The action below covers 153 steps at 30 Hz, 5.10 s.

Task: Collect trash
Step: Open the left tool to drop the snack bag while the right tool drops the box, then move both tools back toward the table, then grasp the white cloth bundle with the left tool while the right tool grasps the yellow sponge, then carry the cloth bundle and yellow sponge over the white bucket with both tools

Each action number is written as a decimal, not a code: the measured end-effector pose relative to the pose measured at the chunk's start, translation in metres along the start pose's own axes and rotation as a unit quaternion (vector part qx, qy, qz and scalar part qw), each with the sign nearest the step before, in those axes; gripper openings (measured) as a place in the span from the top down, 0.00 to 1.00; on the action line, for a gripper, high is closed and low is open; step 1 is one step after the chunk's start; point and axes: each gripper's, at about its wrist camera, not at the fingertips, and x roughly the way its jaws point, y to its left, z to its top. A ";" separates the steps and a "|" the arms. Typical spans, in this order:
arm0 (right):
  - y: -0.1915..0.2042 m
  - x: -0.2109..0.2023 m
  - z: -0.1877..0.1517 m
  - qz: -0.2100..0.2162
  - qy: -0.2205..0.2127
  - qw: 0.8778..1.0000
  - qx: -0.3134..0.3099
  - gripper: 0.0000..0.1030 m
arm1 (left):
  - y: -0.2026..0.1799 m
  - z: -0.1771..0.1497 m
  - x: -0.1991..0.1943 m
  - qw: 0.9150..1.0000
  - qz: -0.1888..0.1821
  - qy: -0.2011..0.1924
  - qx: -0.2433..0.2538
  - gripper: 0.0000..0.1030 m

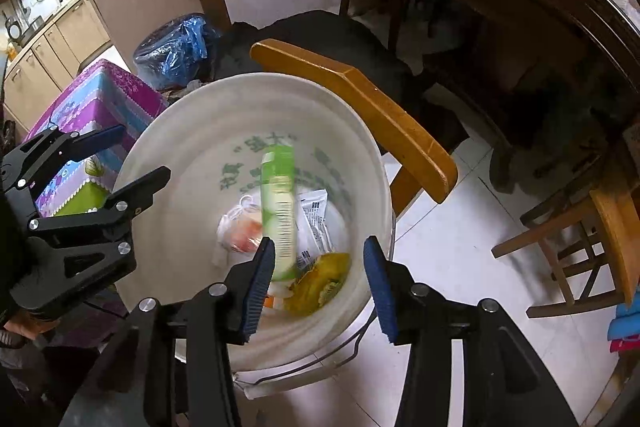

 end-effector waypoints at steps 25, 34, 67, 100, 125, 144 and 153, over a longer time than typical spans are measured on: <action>0.038 -0.031 -0.001 0.010 -0.062 0.998 -0.011 0.54 | 0.021 -0.027 -0.036 0.998 0.044 -0.022 -0.024 0.39; 0.110 -0.033 0.001 0.060 -0.080 0.994 -0.047 0.54 | 0.075 -0.083 -0.066 0.993 0.088 -0.013 -0.077 0.37; 0.514 0.032 -0.030 0.269 -0.058 0.904 -0.327 0.32 | 0.346 -0.367 -0.164 0.915 0.225 0.073 -0.326 0.25; 0.589 0.061 -0.006 0.372 -0.054 0.852 -0.366 0.68 | 0.374 -0.383 -0.131 0.965 0.036 0.025 -0.260 0.97; 0.415 -0.016 -0.045 0.339 -0.100 0.910 -0.218 0.70 | 0.259 -0.306 -0.196 0.956 0.055 -0.069 -0.281 0.98; 0.304 -0.066 -0.028 0.234 -0.152 0.946 -0.169 0.70 | 0.183 -0.186 -0.148 0.977 0.105 -0.058 -0.179 0.98; 0.242 -0.086 -0.026 0.166 -0.174 0.959 -0.147 0.70 | 0.157 -0.139 -0.139 0.981 0.106 -0.071 -0.144 0.98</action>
